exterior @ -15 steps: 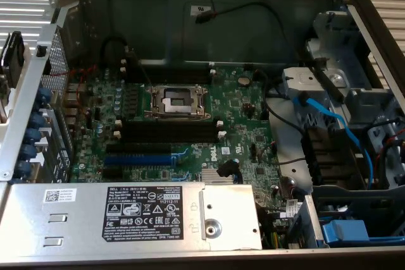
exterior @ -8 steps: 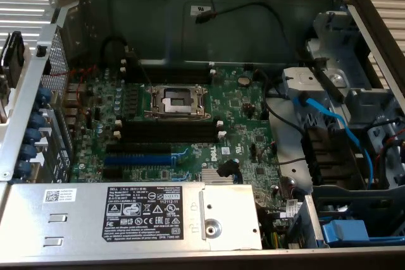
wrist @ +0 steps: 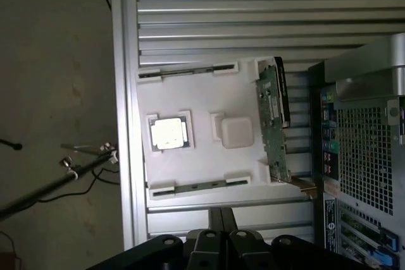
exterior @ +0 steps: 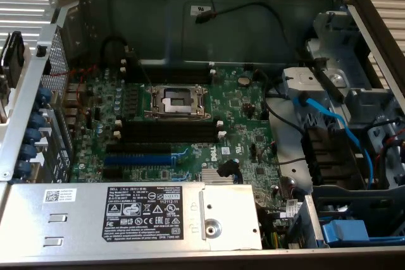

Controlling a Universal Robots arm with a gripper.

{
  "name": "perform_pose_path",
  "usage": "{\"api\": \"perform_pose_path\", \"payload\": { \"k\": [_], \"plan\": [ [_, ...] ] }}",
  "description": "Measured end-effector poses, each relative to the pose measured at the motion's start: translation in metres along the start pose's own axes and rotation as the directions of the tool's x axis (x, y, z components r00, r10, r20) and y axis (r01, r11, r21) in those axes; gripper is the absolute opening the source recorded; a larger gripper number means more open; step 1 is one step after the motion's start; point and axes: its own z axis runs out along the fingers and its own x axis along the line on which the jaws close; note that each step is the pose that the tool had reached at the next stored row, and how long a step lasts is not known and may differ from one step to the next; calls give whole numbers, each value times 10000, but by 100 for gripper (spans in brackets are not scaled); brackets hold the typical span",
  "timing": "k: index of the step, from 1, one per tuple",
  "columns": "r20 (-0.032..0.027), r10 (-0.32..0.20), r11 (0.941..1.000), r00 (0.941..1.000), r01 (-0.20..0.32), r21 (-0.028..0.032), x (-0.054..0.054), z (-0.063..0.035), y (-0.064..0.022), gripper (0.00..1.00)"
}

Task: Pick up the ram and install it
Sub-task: 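Reach for the ram, then pick up the ram and move it above insertion slot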

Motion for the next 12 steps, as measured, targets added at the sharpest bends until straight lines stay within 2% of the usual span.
{"api": "perform_pose_path", "payload": {
  "k": [10, 11, 12],
  "plan": [
    [0, 1, 10000, 10000, -1, 0, 12, 4, -1, 10],
    [-71, -4, 10000, 10000, 3, -31, 14, 8, -1, 10],
    [-257, -3, 10000, 9997, 2, -58, 14, 13, -2, 10]
  ]
}}
